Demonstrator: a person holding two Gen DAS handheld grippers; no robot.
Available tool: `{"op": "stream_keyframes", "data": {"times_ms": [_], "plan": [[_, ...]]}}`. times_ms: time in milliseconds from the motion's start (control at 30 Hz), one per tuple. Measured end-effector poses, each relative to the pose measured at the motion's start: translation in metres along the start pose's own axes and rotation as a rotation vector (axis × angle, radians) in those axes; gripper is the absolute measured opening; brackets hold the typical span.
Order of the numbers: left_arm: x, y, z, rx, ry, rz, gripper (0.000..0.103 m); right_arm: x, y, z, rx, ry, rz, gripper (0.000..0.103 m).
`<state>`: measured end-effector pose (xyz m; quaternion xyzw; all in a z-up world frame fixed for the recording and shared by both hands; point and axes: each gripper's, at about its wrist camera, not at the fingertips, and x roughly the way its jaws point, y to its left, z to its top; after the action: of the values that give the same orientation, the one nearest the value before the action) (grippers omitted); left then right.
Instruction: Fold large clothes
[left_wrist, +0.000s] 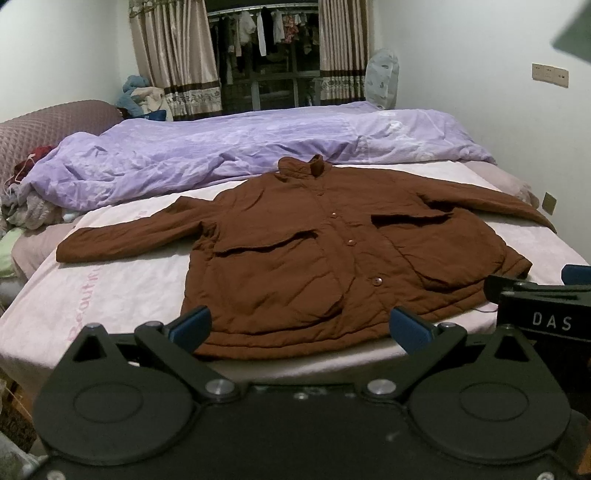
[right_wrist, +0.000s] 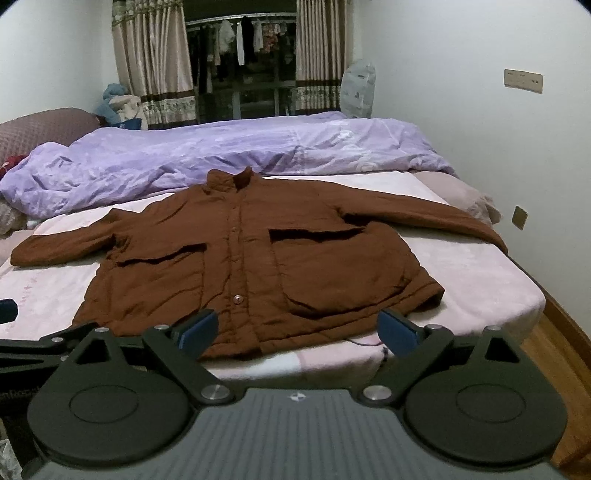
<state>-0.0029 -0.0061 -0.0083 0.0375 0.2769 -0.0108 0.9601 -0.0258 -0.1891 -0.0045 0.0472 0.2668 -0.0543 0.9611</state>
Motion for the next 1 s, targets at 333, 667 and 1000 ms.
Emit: {"op": "stream_keyframes", "data": {"times_ms": [333, 667, 1000], "plan": [[-0.0004, -0.0013, -0.0006, 0.006, -0.008, 0.001, 0.103, -0.0066, -0.0018, -0.0052, 0.033, -0.045, 0.046, 0.103], [0.0000, -0.0015, -0.0017, 0.007, -0.010, 0.008, 0.103, -0.0065, -0.0019, -0.0058, 0.011, -0.042, 0.025, 0.103], [0.0023, 0.0003, -0.0061, 0.002, -0.020, 0.002, 0.103, -0.0004, -0.0006, -0.0075, -0.007, -0.037, -0.004, 0.103]]}}
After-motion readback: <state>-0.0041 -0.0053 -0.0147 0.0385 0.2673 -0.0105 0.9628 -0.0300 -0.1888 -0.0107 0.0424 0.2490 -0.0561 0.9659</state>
